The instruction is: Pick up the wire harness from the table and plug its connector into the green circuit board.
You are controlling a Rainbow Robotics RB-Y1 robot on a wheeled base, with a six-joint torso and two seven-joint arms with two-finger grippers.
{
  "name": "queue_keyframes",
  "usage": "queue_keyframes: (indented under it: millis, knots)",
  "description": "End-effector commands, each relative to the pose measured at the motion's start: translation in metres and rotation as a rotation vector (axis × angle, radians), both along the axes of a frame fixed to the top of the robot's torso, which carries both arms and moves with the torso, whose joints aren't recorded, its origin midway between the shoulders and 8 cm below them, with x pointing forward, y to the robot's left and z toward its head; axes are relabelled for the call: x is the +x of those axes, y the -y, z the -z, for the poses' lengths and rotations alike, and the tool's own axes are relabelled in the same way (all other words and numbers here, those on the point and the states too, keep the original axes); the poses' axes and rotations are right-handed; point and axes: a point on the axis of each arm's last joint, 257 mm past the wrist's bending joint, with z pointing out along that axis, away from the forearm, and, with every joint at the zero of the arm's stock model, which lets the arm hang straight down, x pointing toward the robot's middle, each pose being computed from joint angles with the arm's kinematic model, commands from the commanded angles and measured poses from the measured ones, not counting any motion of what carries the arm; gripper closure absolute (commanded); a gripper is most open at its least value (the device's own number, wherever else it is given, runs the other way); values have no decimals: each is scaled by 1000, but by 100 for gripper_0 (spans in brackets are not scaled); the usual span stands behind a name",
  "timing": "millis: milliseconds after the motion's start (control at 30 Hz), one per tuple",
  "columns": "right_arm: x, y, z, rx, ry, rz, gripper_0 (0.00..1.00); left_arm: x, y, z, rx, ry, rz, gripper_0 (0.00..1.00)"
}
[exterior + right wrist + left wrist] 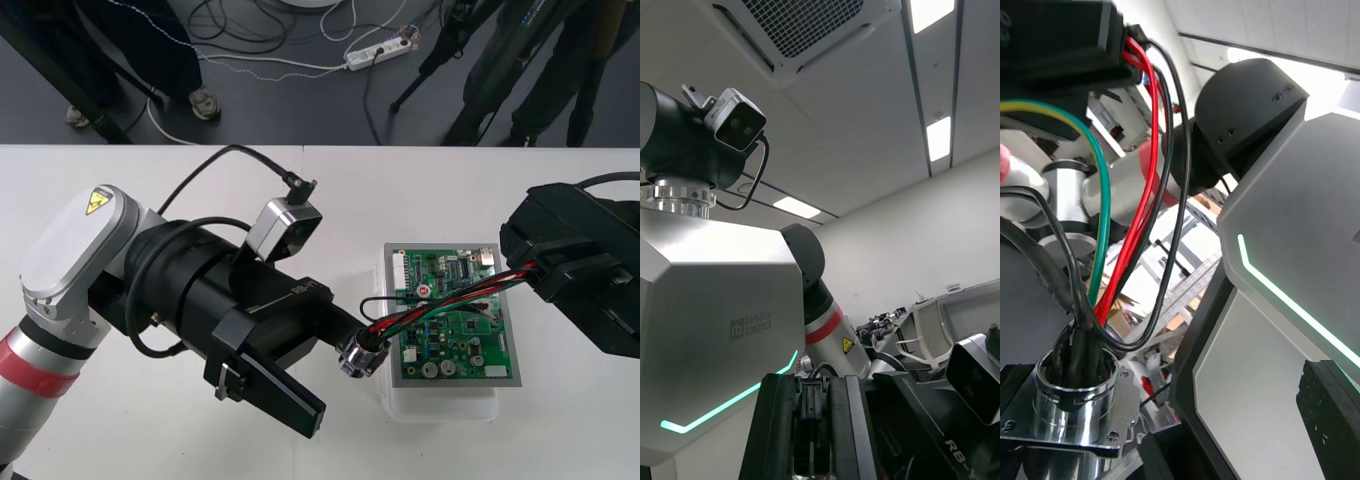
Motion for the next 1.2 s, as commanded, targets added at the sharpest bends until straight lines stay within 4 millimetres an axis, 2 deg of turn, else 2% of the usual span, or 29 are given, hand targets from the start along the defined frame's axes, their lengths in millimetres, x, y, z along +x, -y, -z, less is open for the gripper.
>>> queue_keyframes:
  millis: [33,333,700,967,1200]
  knots:
    - [-3,12,0,-20,68,54,100,14,-10,-4,-2,46,-53,0]
    - [16,28,4,-34,63,132,100,35,-20,-2,13,101,-133,0]
    - [44,51,8,-73,77,270,100,75,-30,-6,-29,220,-307,0]
    - [53,58,14,-103,102,340,100,101,-36,-13,-67,319,-415,0]
    - [58,53,21,-137,160,402,100,121,-41,-16,-83,433,-513,0]
